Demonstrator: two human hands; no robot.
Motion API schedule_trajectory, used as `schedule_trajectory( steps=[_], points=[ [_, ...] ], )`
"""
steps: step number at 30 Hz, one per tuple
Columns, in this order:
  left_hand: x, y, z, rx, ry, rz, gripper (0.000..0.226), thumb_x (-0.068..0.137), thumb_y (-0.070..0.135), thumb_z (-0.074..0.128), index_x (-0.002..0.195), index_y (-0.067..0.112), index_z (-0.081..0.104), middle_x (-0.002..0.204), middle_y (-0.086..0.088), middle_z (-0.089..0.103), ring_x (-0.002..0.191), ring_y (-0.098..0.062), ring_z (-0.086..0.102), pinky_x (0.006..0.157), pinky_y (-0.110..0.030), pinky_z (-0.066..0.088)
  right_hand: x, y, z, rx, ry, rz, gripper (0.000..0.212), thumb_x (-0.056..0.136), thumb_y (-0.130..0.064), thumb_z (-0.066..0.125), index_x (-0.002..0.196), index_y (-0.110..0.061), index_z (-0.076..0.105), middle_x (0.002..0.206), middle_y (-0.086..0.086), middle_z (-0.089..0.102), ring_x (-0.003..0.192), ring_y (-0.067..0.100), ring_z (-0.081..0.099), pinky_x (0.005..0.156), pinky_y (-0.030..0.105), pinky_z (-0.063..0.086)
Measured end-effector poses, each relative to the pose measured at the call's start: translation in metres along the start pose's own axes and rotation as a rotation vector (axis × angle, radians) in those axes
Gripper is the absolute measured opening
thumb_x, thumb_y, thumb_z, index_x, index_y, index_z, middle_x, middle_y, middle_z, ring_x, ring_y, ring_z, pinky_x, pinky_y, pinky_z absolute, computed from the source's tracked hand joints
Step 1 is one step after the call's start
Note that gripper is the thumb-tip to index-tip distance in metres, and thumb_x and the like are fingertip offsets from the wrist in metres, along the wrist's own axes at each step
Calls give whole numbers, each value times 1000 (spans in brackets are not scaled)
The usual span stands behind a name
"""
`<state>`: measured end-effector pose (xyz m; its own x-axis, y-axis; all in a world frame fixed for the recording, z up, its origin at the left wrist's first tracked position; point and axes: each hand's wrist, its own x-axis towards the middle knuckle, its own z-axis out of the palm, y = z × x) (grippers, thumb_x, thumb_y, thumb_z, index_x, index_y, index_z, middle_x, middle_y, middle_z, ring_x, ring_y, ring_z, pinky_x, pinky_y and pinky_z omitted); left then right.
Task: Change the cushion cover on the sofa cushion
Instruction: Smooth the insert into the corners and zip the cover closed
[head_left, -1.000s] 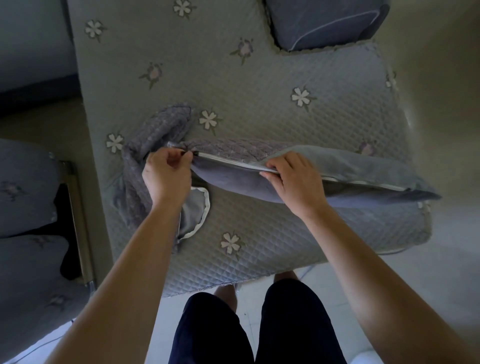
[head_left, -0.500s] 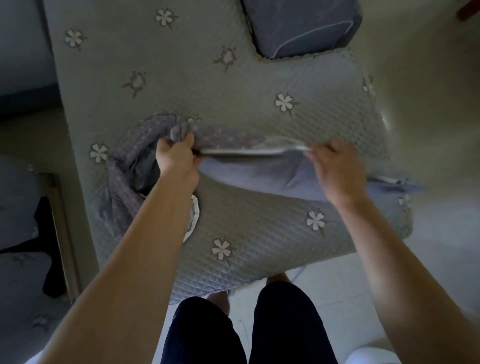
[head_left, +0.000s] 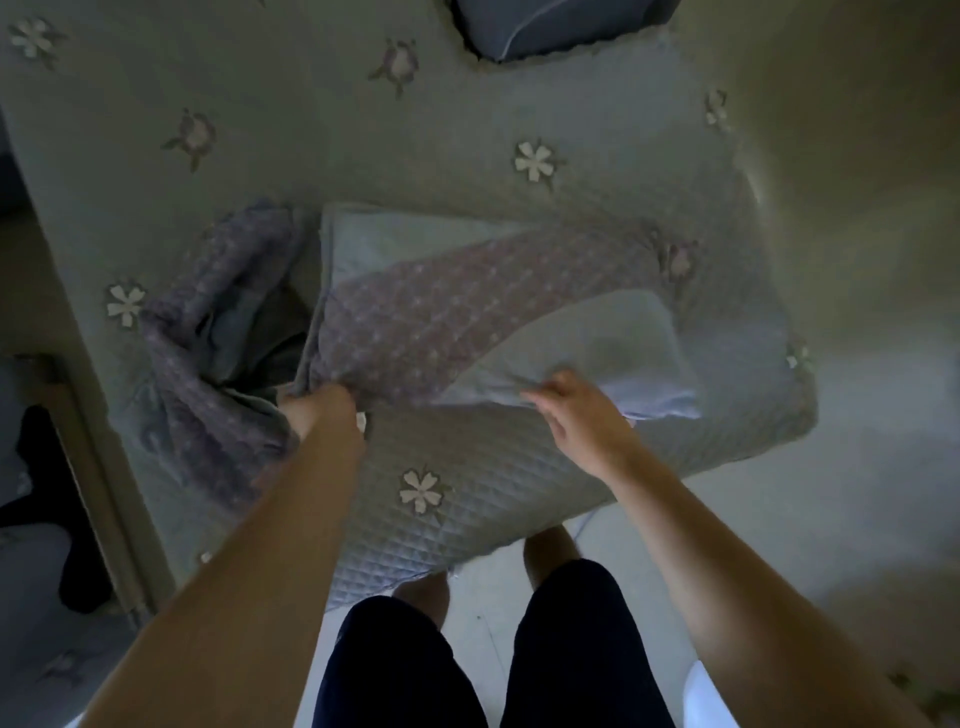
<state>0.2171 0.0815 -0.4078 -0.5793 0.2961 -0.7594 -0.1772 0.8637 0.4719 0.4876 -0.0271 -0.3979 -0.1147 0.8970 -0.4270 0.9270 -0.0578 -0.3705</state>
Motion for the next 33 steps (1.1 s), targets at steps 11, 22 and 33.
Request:
schedule_trajectory(
  steps=[11, 22, 33],
  points=[
    [-12, -34, 128, 1494, -280, 1256, 93, 74, 94, 11, 149, 46, -16, 159, -5, -26, 145, -38, -22, 108, -72, -13, 36, 65, 33, -82, 339, 396, 92, 87, -79, 39, 158, -28, 9, 162, 22, -8, 149, 43, -5, 119, 59, -3],
    [27, -64, 160, 1552, -228, 1304, 95, 74, 92, 16, 152, 42, -7, 160, -13, -19, 146, -41, -17, 107, -74, -11, 29, 146, 88, 242, 348, 533, 94, 84, -79, 42, 157, -30, 8, 164, 12, 5, 150, 34, 12, 118, 51, 20],
    [-91, -11, 290, 1398, -483, 1663, 80, 92, 68, 37, 151, 15, 25, 159, -15, 22, 147, -33, 19, 118, -59, 7, -17, 133, 76, 1403, 652, 1226, 34, 92, -56, 58, 106, -25, 63, 96, -13, 67, 89, 1, 65, 68, 15, 53]
  ],
)
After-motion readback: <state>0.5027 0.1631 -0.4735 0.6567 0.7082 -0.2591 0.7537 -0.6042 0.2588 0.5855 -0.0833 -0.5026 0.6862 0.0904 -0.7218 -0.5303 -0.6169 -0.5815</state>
